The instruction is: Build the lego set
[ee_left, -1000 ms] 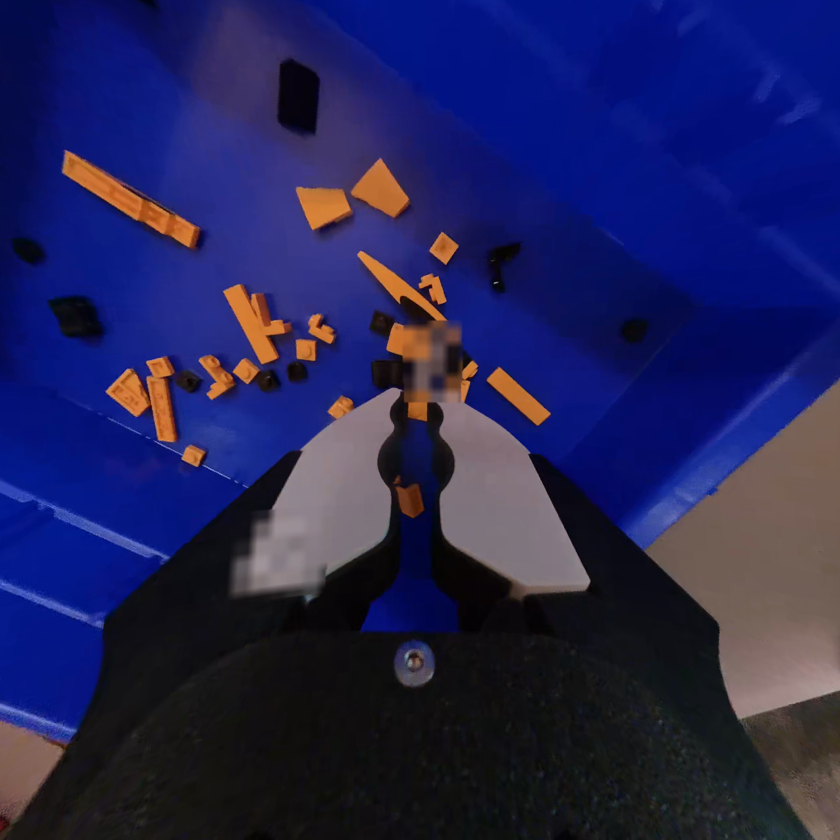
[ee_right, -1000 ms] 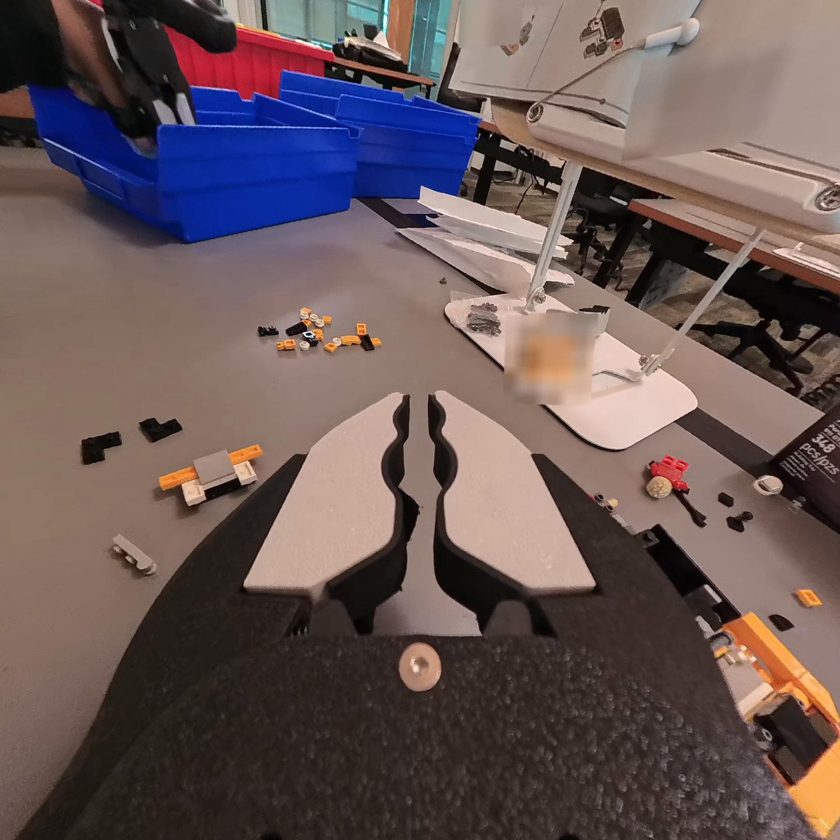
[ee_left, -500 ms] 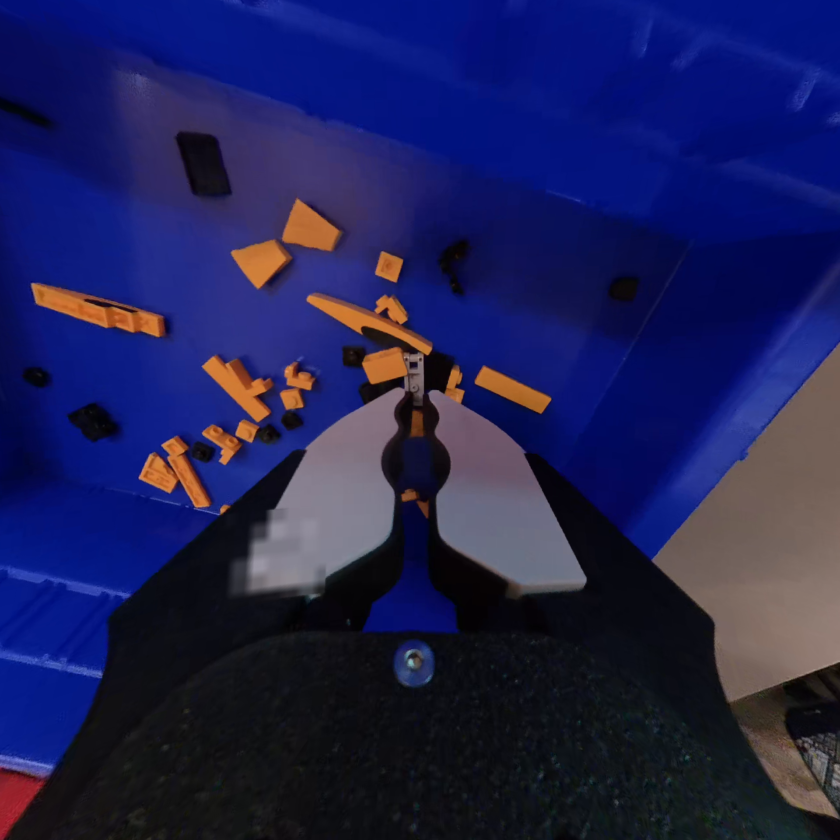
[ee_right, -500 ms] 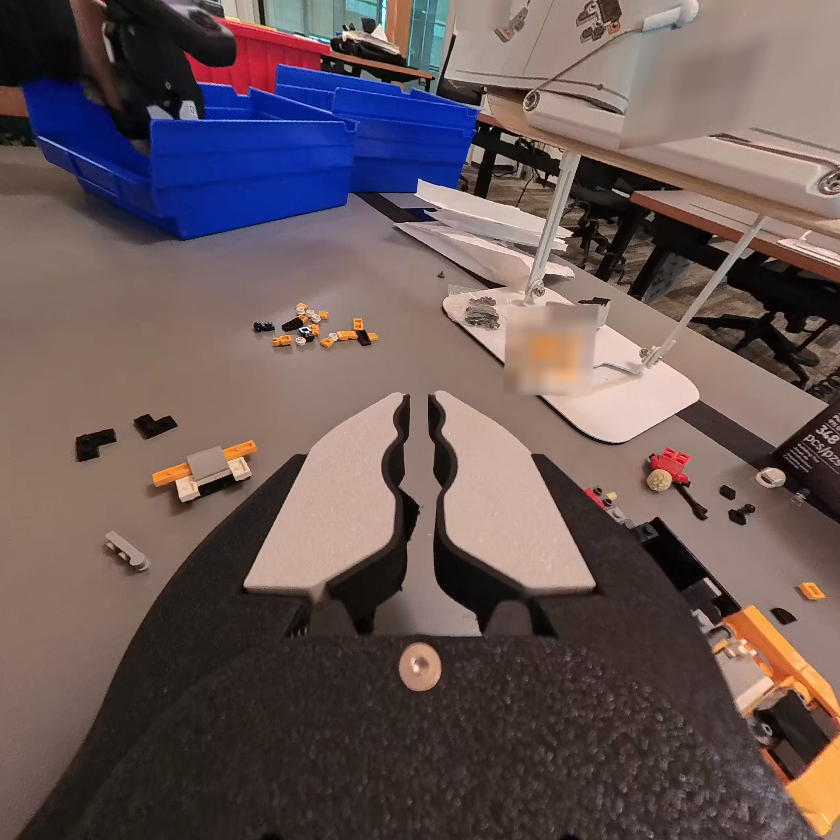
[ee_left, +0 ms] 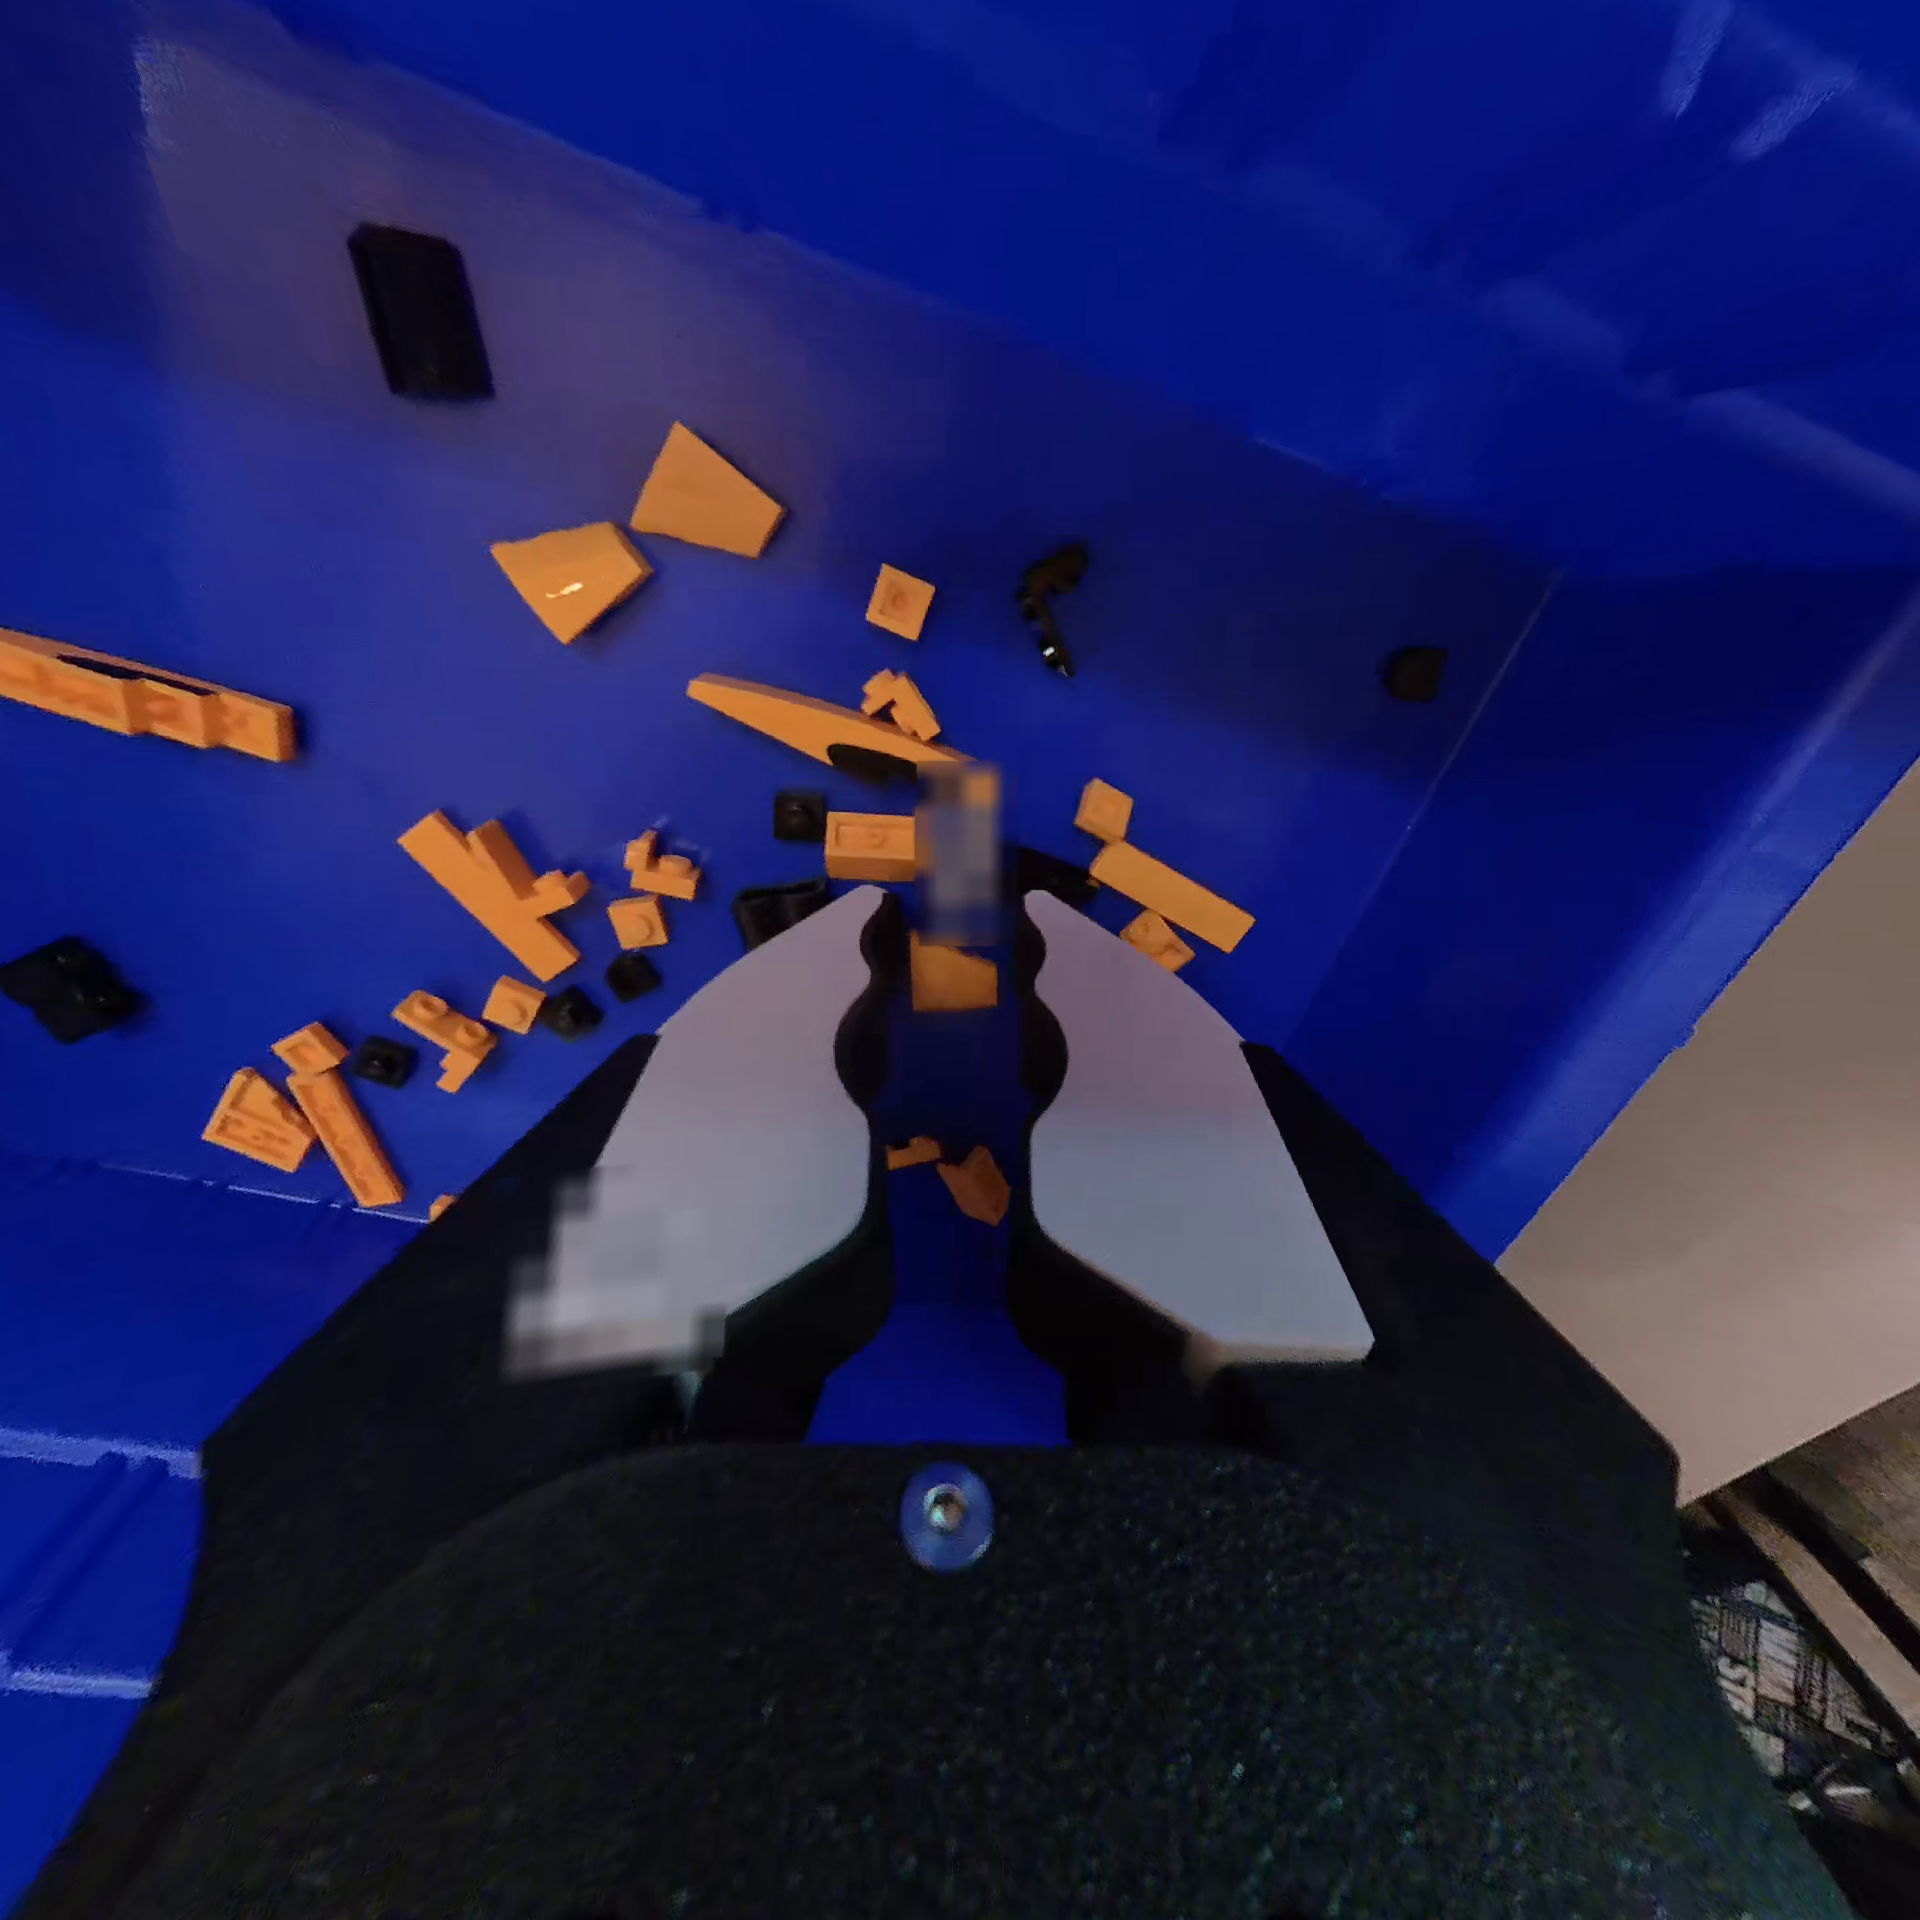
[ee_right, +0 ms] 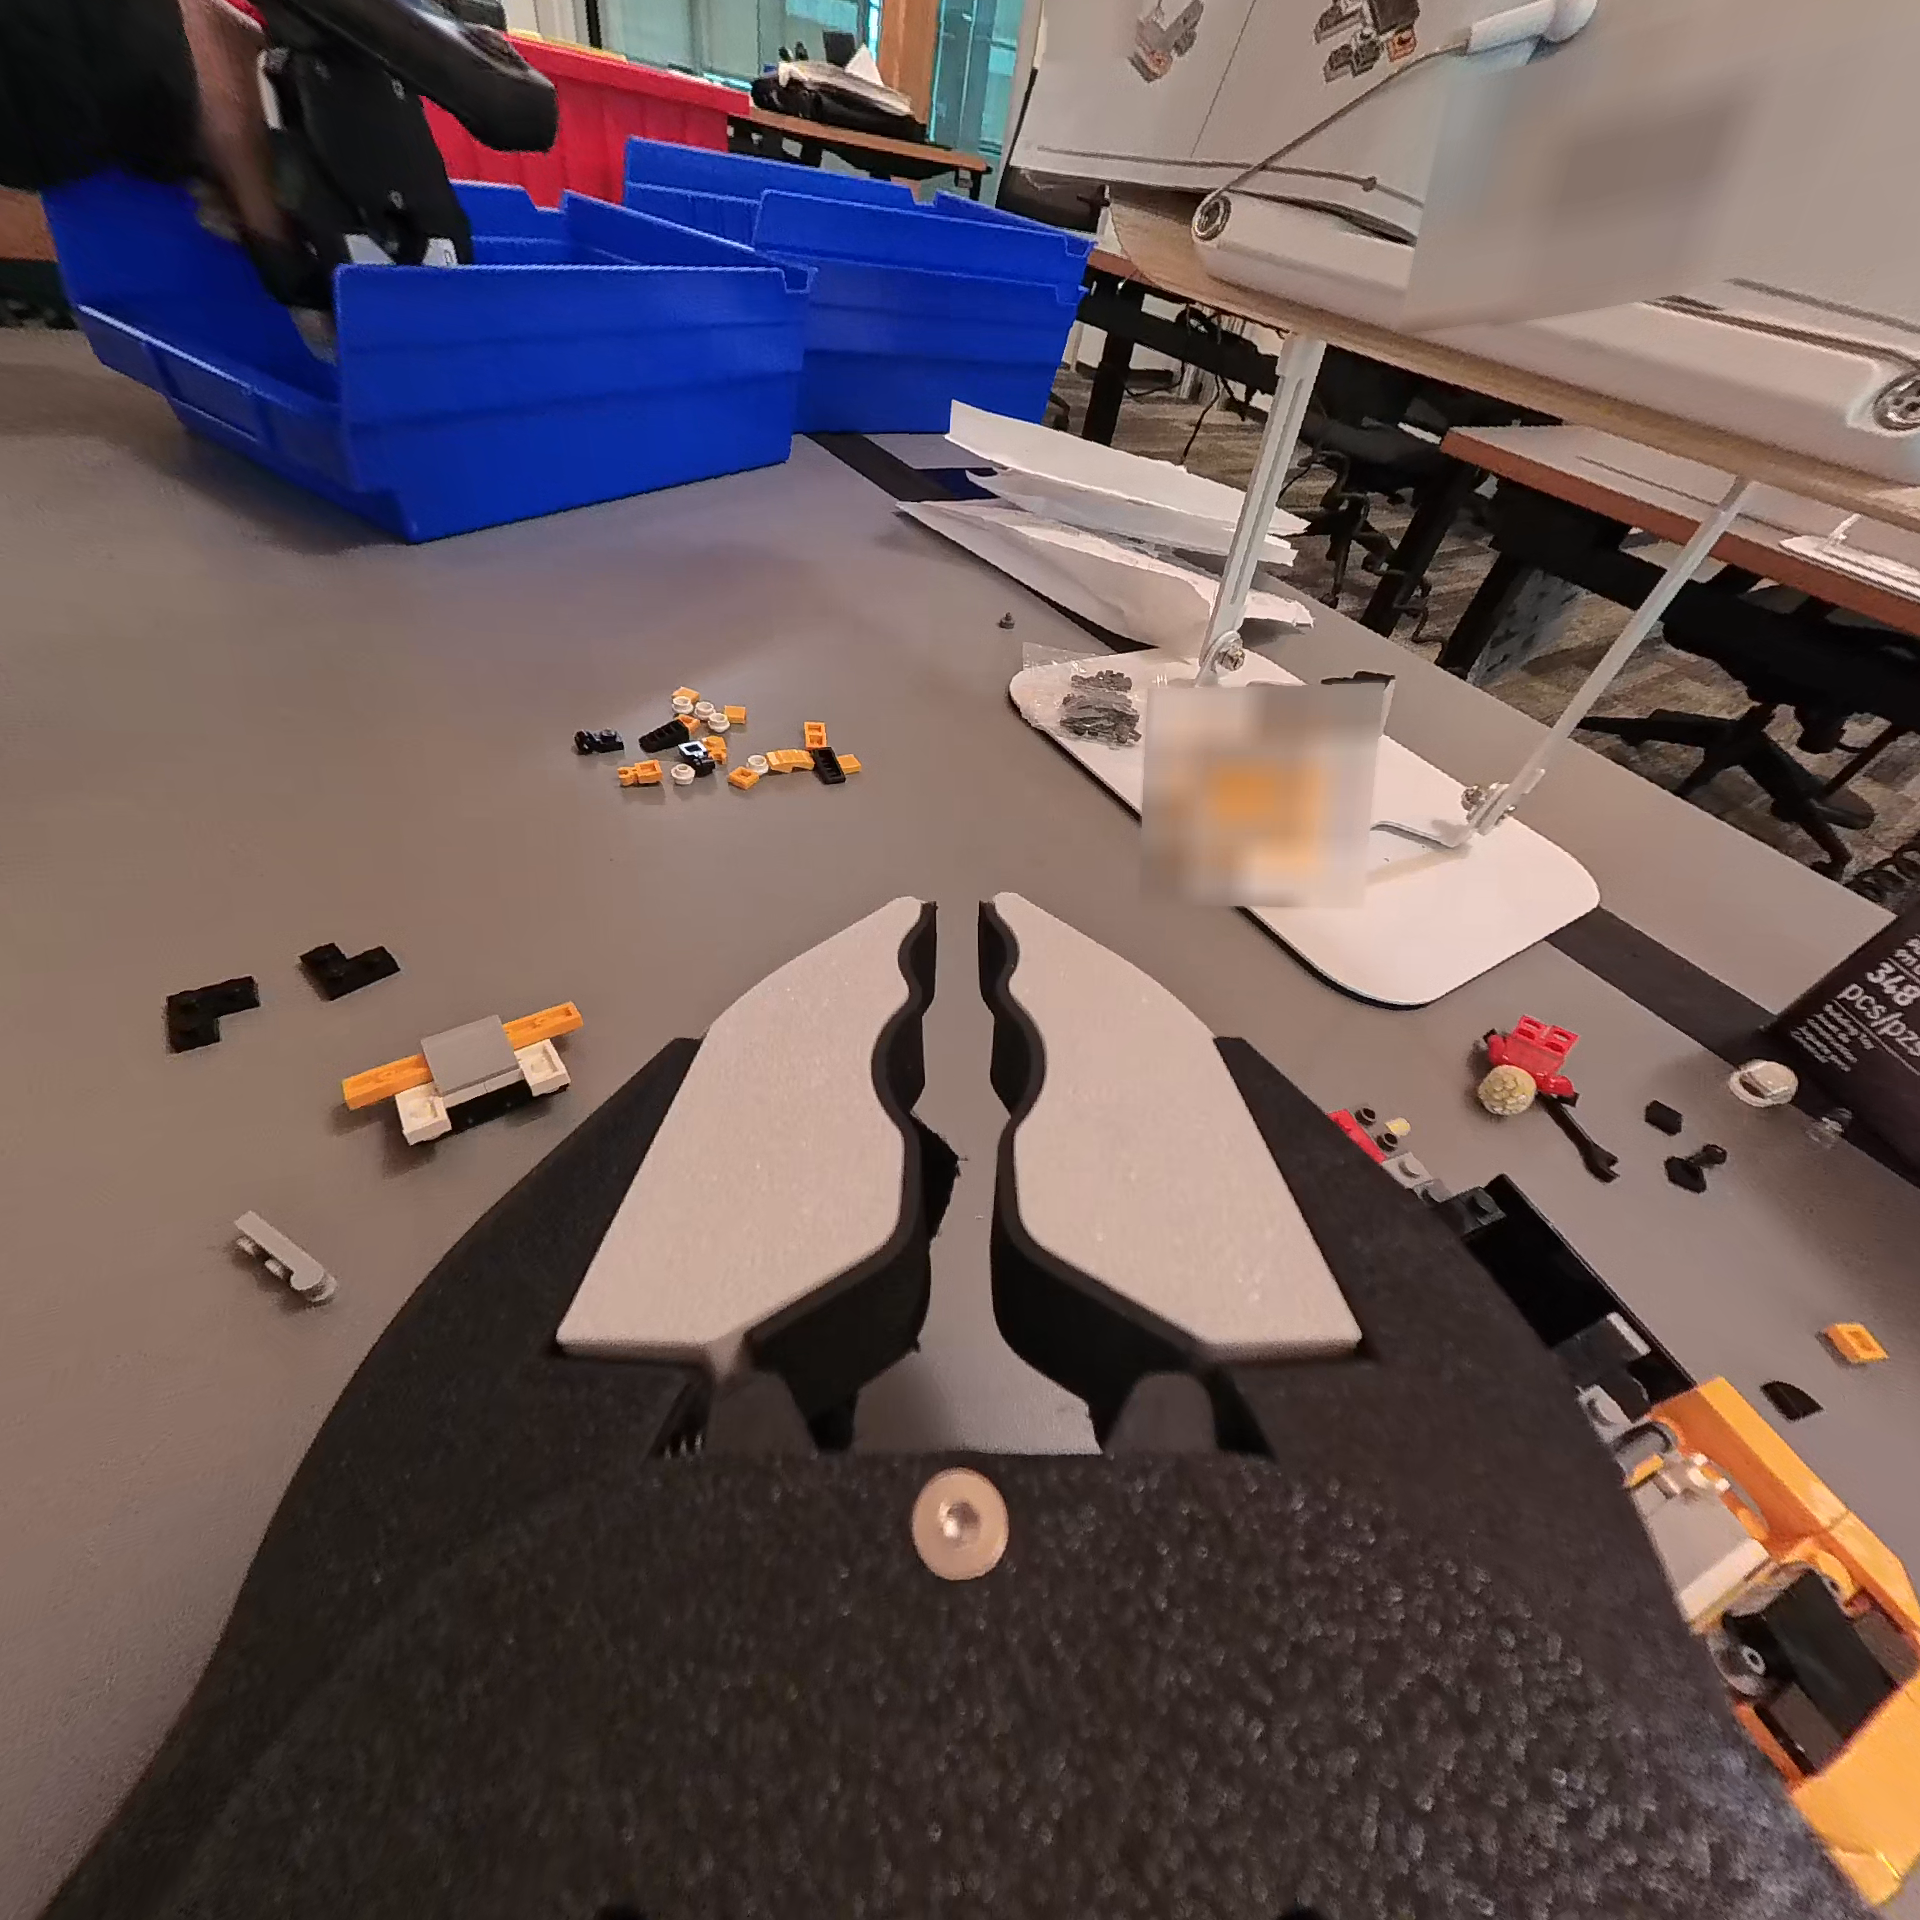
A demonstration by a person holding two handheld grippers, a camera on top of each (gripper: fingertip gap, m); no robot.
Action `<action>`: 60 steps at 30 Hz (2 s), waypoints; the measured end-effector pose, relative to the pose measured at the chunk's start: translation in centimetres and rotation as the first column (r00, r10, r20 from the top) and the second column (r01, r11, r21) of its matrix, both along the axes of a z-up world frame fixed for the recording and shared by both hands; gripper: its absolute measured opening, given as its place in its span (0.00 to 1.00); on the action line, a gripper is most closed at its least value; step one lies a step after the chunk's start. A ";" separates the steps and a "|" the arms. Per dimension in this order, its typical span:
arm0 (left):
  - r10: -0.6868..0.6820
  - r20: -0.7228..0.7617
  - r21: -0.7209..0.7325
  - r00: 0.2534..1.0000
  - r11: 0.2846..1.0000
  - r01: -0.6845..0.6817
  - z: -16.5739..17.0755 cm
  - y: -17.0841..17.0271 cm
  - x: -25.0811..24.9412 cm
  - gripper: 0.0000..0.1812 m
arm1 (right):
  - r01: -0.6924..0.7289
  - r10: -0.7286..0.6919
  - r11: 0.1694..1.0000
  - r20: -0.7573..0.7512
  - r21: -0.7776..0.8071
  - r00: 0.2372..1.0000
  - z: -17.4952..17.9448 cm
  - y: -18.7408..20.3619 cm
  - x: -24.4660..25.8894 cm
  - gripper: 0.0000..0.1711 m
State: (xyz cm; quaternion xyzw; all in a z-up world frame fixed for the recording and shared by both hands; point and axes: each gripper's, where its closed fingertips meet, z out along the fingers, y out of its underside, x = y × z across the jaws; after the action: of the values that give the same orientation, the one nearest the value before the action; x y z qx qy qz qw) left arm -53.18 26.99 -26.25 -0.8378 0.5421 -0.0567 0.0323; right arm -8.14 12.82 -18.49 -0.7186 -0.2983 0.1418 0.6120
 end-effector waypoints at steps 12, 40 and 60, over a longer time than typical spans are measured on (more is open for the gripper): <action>0.009 0.218 0.153 0.976 0.987 -0.043 5.8 0.1 3.4 0.05 | 0.000 0.000 1.000 -0.012 0.012 1.000 0.5 -0.1 0.1 0.04; -0.066 0.997 0.047 0.045 0.943 0.329 12.0 -22.3 38.8 0.04 | -0.506 0.434 0.859 -0.410 -0.080 0.802 5.2 -7.1 -7.4 0.08; -0.469 0.726 0.207 0.502 0.846 0.491 4.5 -22.9 37.1 0.05 | -0.137 0.529 0.727 0.423 -0.672 0.736 -6.6 -9.6 -1.3 0.05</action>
State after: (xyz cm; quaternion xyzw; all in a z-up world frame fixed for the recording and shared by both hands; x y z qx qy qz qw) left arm -16.08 4.12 -21.78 -0.5528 0.6878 -0.4126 0.2261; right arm -9.40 3.27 -25.12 -0.8106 -0.5426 0.1123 0.1894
